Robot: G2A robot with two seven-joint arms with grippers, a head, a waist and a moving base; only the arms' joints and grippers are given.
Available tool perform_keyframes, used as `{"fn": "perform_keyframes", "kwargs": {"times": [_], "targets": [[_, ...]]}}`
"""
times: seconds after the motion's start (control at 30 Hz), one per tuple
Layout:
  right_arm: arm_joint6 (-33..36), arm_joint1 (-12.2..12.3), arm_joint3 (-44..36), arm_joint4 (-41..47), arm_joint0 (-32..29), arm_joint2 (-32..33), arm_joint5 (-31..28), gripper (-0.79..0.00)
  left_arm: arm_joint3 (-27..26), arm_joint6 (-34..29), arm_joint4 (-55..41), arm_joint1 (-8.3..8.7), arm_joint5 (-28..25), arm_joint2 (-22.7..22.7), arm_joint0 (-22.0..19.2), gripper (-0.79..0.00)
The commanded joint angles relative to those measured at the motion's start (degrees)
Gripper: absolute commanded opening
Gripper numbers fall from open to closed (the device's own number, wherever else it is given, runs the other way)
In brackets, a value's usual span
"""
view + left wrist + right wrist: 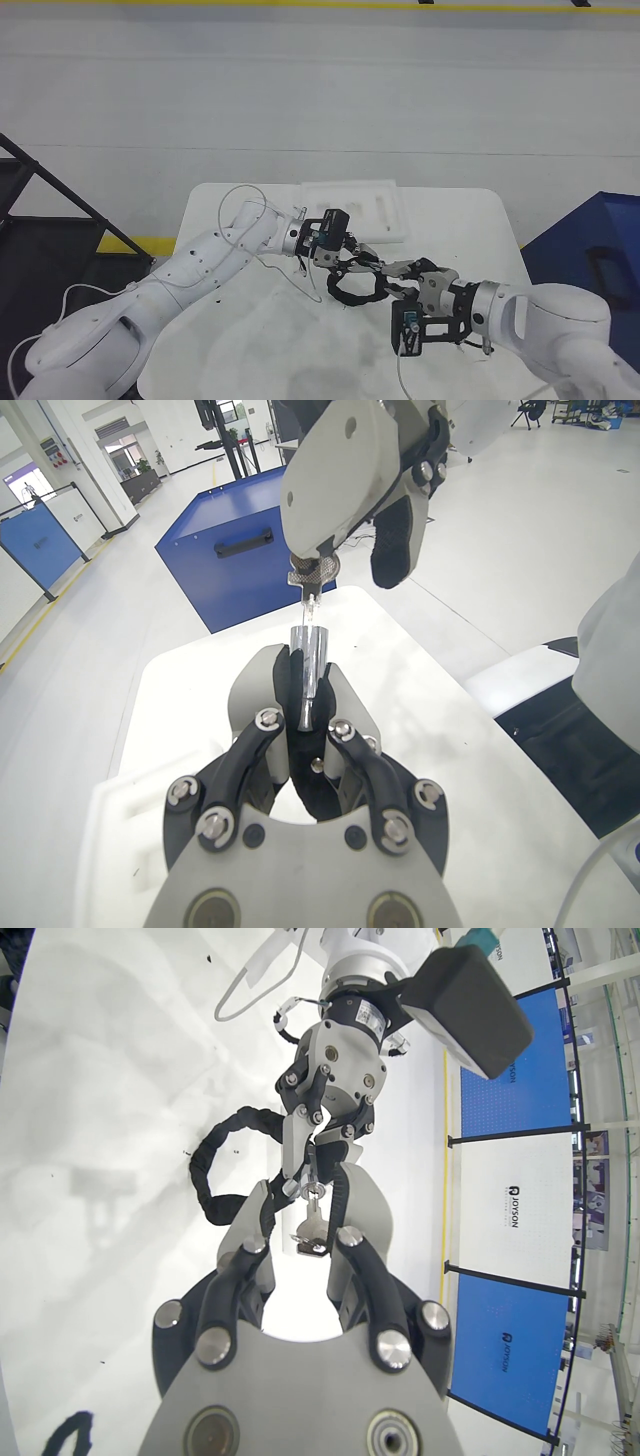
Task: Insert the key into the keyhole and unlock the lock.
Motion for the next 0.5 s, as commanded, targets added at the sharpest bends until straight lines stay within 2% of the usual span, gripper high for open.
{"fn": "perform_keyframes", "kwargs": {"times": [0.0,0.17,0.27,0.4,0.47], "targets": [[-0.09,0.11,0.00,-1.65,0.23,-0.38,0.07,-0.570,0.04,0.07,0.05,-0.01,0.00,0.06,-0.12,-0.785],[-0.96,0.24,0.00,-4.95,0.46,-0.87,1.12,-0.606,0.04,0.12,0.21,0.05,0.00,0.03,-0.21,-0.785],[-1.54,0.30,0.00,-5.60,0.12,-0.77,2.03,-0.656,-0.06,0.19,0.33,0.09,0.00,0.07,-0.24,-0.785],[-0.54,0.20,0.13,-3.28,-1.73,0.33,5.87,-0.770,-0.22,0.46,0.58,0.13,0.00,0.03,-0.22,-0.785],[0.53,0.13,0.12,-1.19,-2.54,0.97,7.66,-0.785,-0.35,0.55,0.80,0.14,0.00,0.02,-0.19,-0.785]]}}
